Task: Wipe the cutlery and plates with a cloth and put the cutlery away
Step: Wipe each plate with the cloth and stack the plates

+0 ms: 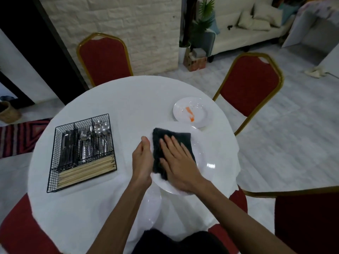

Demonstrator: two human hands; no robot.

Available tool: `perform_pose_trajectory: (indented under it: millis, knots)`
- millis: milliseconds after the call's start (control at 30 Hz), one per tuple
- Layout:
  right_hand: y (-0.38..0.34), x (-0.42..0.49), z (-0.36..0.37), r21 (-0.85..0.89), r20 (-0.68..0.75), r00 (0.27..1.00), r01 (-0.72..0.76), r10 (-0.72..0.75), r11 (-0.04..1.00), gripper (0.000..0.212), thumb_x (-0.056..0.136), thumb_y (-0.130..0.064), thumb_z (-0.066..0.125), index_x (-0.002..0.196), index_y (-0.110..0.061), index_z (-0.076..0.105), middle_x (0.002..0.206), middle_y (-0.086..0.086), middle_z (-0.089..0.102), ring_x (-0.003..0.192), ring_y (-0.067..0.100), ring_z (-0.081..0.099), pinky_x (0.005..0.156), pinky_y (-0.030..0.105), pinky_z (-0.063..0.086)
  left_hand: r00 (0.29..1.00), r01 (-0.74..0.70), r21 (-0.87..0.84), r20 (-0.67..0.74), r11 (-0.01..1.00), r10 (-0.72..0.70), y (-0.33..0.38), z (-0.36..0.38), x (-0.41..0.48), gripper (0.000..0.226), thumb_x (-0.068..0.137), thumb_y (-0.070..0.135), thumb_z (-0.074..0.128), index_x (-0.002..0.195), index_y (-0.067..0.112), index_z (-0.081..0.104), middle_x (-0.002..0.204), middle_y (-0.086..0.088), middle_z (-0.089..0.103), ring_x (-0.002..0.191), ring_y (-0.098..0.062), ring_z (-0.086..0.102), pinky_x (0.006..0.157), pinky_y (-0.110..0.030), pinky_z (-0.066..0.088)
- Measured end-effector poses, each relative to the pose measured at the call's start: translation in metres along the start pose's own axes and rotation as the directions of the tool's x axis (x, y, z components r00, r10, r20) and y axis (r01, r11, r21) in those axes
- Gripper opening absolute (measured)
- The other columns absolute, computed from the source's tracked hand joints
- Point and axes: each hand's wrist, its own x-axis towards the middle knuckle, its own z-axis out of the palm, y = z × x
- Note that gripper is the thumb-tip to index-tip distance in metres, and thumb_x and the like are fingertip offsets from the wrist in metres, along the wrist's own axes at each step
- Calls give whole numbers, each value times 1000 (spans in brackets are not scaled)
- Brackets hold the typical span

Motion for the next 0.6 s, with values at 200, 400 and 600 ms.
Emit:
perform_pose_trajectory:
  millis: [200, 400, 600]
  knots:
    - [-5, -54, 18, -41, -128, 976, -184, 178, 982, 67, 107, -45, 7, 154, -11, 41, 162, 4, 36, 151, 24, 32, 124, 43, 14, 986, -119, 114, -99, 986, 130, 15, -12, 7, 42, 104, 51, 37, 73, 26, 49, 66, 18, 42, 62, 1, 39, 62, -16, 31]
    - [-14, -17, -2, 130, -37, 999, -20, 25, 991, 67, 102, -56, 9, 162, -26, 9, 168, -10, -3, 156, 12, -10, 126, 39, -3, 990, -134, 132, 64, 982, 126, 1, -6, 6, 43, 103, 52, 37, 75, 24, 53, 75, 14, 47, 68, 0, 44, 68, -22, 39]
    - [45, 17, -56, 37, -226, 965, -126, 131, 991, 67, 97, -53, 52, 155, -25, 35, 158, 6, 40, 144, 28, 36, 116, 44, 32, 944, -206, 273, 308, 940, 118, 20, -11, 2, 23, 105, 46, 39, 109, 39, 60, 106, 29, 55, 95, 13, 47, 91, -16, 35]
